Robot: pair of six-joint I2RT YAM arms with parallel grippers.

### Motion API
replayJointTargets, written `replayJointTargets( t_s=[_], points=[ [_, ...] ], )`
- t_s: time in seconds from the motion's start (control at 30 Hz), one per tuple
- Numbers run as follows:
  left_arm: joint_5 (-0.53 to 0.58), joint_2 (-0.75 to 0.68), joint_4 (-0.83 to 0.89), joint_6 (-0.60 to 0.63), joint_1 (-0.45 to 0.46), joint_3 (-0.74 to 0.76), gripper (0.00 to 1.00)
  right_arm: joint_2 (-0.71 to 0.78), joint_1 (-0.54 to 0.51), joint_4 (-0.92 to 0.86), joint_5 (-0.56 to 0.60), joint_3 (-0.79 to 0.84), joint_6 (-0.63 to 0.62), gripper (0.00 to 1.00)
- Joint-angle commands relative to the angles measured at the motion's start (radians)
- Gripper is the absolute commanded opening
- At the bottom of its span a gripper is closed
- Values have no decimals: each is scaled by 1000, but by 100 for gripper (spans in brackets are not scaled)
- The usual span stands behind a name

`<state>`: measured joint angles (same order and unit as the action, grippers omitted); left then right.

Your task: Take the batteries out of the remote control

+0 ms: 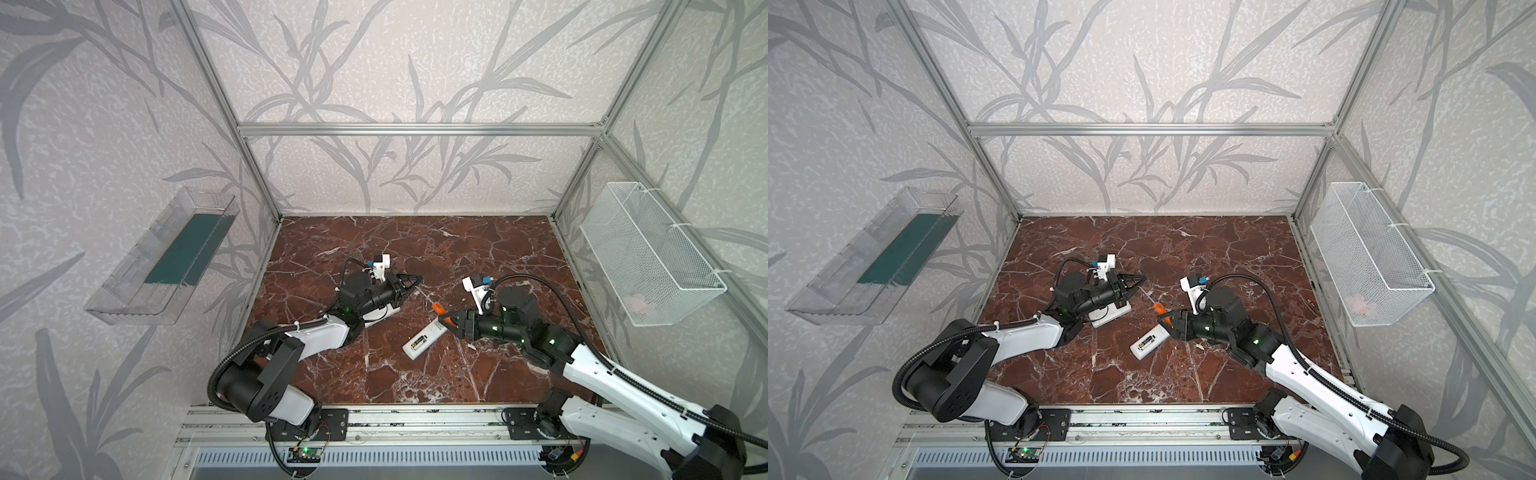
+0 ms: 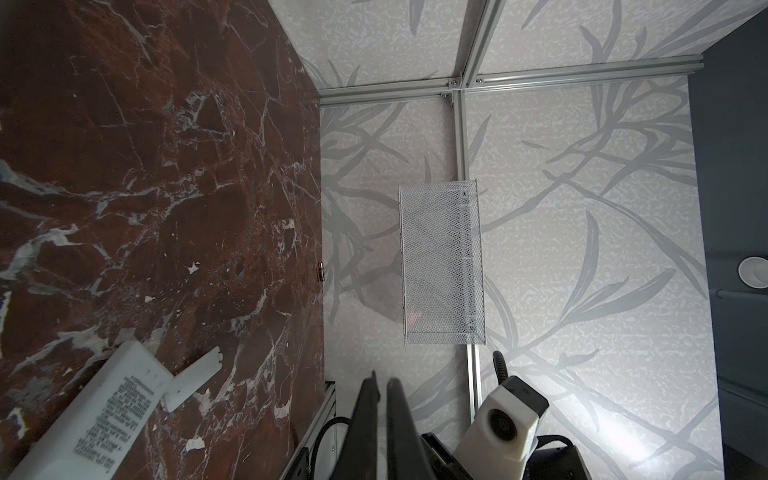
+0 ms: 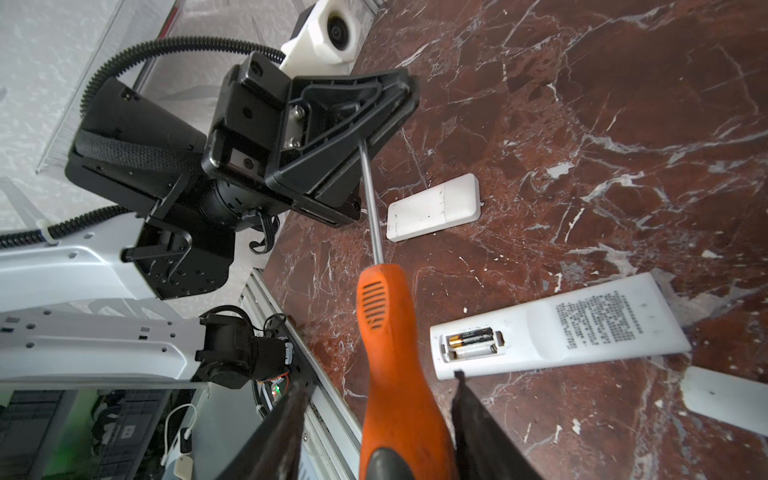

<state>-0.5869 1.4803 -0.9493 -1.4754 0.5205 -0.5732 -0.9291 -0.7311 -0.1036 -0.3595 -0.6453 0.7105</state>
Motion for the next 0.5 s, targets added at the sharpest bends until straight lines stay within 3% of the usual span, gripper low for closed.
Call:
replayJointTargets(
  t_s=[0.0,0.07,0.2,0.3,0.4,0.47],
  points=[
    [44,-39,-16,-20,-5,3,0,8,-3,57,-18,7,28,39],
    [66,-47,-25,-33,-5,23,0,22,-2,68,-4,20,36,37],
    [97,-48,-69,-70,-4,47,0,39,-3,107,17,66,67,51],
    [105,-57,-69,-76,-5,52,0,39,-2,136,15,88,86,52],
    [107,-68,-60,-75,-4,55,0,42,-2,134,17,88,82,48],
    [111,-74,-60,-77,-4,61,0,51,-2,135,29,91,81,40]
  ],
)
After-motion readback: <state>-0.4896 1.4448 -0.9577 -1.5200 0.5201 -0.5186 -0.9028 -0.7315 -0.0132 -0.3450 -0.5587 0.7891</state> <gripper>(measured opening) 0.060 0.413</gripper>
